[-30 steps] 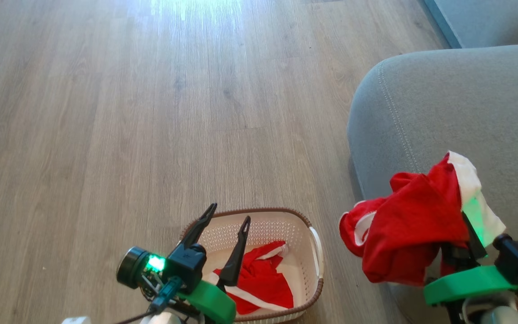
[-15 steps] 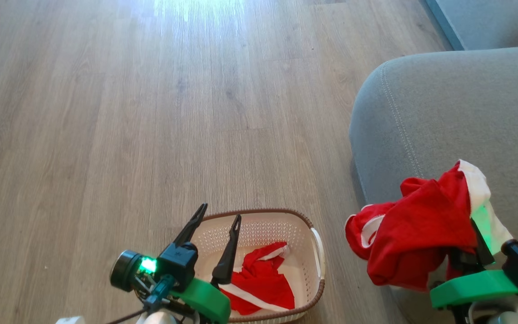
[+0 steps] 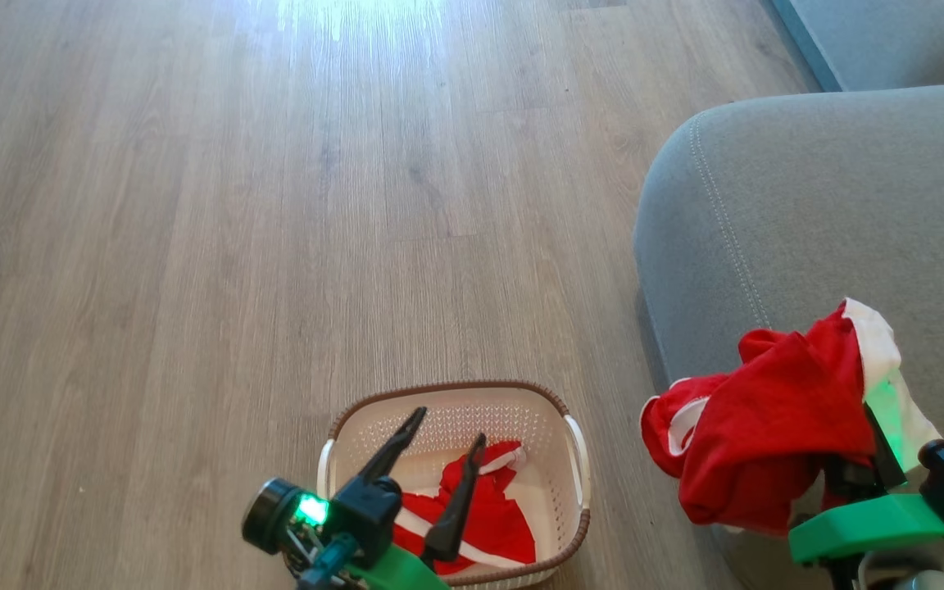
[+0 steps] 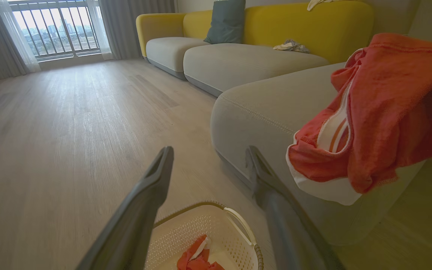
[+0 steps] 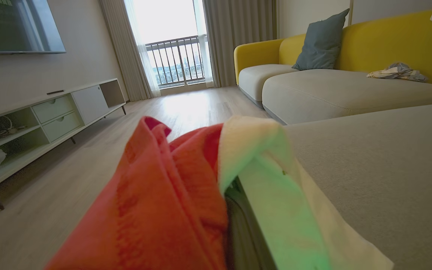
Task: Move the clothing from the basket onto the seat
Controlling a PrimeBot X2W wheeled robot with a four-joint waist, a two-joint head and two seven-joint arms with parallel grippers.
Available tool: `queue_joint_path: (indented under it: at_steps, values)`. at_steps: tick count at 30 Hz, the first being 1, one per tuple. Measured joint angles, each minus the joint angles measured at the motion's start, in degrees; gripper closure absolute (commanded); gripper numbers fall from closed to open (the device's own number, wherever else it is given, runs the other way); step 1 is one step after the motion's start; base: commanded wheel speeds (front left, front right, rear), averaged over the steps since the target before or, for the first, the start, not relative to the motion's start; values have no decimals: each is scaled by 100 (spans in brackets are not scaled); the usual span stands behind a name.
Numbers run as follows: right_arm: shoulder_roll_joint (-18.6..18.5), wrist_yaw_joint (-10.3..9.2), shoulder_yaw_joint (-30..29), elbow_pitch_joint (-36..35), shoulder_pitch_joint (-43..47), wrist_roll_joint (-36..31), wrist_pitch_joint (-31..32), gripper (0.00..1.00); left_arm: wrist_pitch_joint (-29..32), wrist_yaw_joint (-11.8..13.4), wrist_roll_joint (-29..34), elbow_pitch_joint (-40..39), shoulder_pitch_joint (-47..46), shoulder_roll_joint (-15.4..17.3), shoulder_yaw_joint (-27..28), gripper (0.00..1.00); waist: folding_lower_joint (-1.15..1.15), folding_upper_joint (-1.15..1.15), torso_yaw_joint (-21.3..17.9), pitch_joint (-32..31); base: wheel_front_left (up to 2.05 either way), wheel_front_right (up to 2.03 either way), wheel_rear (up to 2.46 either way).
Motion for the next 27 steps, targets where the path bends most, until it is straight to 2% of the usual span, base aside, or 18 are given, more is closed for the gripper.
queue_joint_path:
  at_steps: [17, 22, 27]
  values:
    - [8, 0, -1, 27, -7, 44, 0, 100, 0, 19, -53, 10, -4, 1, -110, 0, 0, 0, -109, 2, 0, 0, 0]
    - [9, 0, 5, -14, -17, 42, 0, 100, 0, 60, -59, -5, -12, 1, -104, 0, 0, 0, -309, 24, 0, 0, 0]
    - [13, 0, 58, -81, -32, 31, 0, 100, 0, 55, -54, -26, -26, 1, -102, 0, 0, 0, -716, 101, 0, 0, 0]
